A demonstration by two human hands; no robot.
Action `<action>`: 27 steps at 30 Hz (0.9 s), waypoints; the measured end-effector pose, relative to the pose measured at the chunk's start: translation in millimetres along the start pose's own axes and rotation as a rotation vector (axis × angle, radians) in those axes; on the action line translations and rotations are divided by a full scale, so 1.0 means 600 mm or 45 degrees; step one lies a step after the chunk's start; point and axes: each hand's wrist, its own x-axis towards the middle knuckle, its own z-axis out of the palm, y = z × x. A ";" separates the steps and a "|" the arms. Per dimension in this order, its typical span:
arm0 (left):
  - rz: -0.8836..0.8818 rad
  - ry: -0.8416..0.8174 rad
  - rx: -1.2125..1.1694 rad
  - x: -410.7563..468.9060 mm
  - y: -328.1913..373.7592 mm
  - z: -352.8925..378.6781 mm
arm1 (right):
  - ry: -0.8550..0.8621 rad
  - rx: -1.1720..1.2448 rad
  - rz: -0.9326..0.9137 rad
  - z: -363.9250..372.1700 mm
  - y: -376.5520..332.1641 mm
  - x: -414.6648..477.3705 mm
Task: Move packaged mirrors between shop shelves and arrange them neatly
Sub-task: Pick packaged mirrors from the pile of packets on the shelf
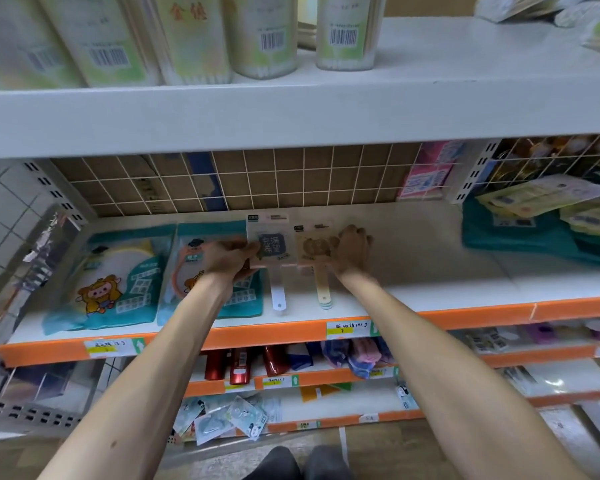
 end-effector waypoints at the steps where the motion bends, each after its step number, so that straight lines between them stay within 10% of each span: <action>1: -0.004 -0.017 -0.012 -0.002 0.003 0.006 | 0.018 -0.020 -0.025 -0.009 0.004 -0.004; 27: 0.169 0.165 0.668 0.043 -0.045 0.142 | -0.058 -0.466 -0.475 -0.109 0.129 -0.035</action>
